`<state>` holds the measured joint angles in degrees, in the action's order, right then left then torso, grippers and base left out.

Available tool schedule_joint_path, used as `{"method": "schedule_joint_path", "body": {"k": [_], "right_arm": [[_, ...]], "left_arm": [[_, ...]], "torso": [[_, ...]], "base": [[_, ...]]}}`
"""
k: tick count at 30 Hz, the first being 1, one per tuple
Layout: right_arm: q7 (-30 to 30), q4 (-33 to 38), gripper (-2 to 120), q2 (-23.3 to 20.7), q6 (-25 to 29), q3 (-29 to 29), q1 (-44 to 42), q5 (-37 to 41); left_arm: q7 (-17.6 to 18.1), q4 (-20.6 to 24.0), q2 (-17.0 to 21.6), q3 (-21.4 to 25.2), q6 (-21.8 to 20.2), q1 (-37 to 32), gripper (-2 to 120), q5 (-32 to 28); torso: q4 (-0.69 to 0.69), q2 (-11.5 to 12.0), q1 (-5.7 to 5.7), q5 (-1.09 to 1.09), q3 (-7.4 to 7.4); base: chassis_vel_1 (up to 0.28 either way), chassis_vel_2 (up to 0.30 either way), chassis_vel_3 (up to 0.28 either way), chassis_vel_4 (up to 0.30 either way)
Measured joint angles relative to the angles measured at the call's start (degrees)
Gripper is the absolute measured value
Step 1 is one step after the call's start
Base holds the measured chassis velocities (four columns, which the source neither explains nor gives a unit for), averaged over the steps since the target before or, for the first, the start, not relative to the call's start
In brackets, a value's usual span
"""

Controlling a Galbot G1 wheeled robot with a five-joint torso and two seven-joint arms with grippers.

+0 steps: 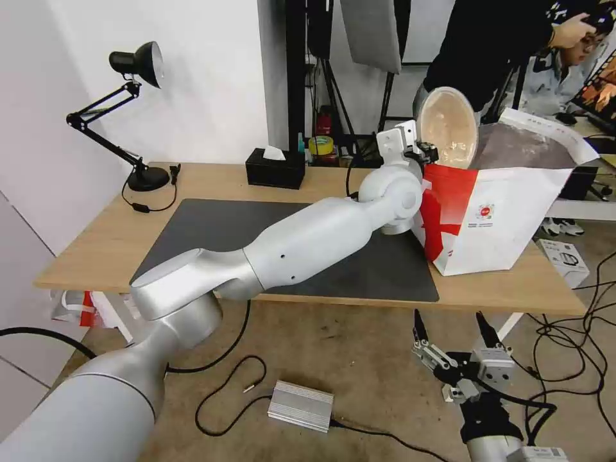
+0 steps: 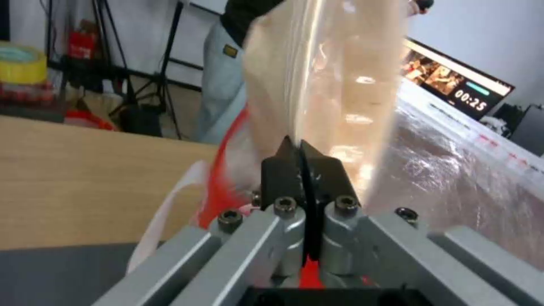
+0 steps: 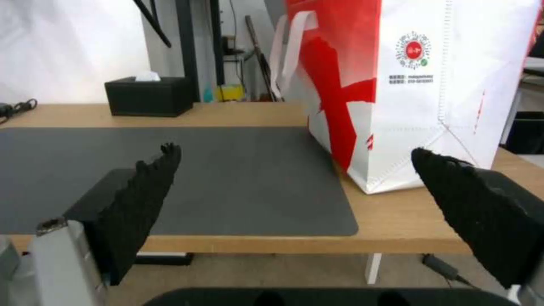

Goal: Pick up the trash from the table and place it into the takeout bag.

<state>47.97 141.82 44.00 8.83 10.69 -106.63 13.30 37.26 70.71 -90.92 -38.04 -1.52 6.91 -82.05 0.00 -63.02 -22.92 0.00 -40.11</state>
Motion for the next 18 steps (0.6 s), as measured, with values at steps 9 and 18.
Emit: {"method": "schedule_joint_path", "body": {"k": [9,18], "right_arm": [[0.0,0.0,100,0.0,0.0,0.0,0.0,0.0],[0.0,0.0,100,0.0,0.0,0.0,0.0,0.0]], "left_arm": [[0.1,1.2,0.1,-0.9,0.0,0.5,17,2.9],[0.8,1.8,0.1,-1.0,0.0,0.6,48,3.6]], "torso": [[0.00,0.0,0.00,0.00,0.00],[0.00,0.0,0.00,0.00,0.00]], "base": [[0.000,0.000,0.000,0.000],[0.000,0.000,0.000,0.000]]}}
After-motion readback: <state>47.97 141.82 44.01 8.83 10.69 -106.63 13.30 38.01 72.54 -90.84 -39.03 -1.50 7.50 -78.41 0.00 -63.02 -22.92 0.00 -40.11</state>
